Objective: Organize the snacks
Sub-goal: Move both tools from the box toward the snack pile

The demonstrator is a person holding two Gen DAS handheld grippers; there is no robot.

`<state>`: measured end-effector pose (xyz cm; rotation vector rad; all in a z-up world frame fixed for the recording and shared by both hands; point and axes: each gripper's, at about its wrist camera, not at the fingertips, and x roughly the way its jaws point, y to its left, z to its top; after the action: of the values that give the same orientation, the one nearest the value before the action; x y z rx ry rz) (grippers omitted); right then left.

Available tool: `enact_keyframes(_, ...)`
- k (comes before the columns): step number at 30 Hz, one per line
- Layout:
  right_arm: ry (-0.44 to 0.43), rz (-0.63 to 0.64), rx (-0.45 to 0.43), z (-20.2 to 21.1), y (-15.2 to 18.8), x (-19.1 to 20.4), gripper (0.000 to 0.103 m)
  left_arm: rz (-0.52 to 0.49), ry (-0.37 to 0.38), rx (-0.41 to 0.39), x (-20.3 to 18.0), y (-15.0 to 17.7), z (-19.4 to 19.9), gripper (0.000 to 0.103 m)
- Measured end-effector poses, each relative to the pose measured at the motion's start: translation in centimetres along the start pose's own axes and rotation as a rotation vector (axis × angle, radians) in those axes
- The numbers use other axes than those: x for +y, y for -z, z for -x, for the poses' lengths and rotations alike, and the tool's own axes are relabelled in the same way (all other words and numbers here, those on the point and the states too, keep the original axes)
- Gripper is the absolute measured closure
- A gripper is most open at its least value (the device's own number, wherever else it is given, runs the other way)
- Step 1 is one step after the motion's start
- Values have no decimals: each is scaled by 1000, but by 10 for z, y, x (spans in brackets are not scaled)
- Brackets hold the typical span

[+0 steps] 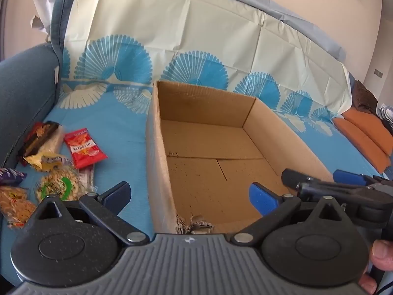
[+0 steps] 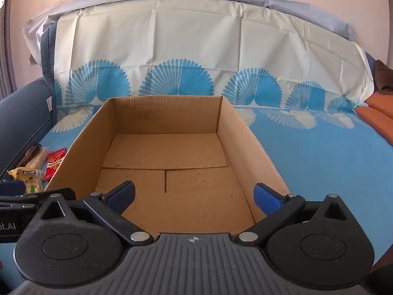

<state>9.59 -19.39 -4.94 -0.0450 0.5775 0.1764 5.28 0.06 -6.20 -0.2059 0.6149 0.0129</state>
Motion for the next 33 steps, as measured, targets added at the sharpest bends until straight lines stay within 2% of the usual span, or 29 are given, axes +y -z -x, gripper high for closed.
enact_keyframes(2, 30, -17, -10, 0, -1, -3, 2, 8, 43, 32, 0, 1, -4, 1)
enact_keyframes(4, 52, -33, -7, -1, -1, -6, 4, 9, 111, 72, -2, 3, -8, 10)
enact_keyframes(5, 57, -41, -4, -2, 0, -7, 5, -6, 123, 82, -5, 4, -9, 9)
enact_keyframes(8, 68, -49, -1, -2, 2, -8, 6, -64, 117, 75, -13, 7, -7, 10)
enact_keyframes(13, 50, -51, -6, -8, 0, -5, 6, -65, 62, 32, -11, 4, -4, 5)
enact_keyframes(17, 39, -39, 9, -2, 7, -4, 6, -49, 52, 9, -7, 1, 0, 4)
enact_keyframes(20, 54, -7, -15, 0, 8, -3, 7, -46, 53, 3, -6, 0, 2, 4)
enact_keyframes(29, 19, -43, -77, 7, 9, -4, 10, -70, 53, -30, -14, 0, 11, 4)
enact_keyframes(33, 23, -52, -132, 13, 10, -1, 10, -83, 55, -61, -16, 0, 18, 10)
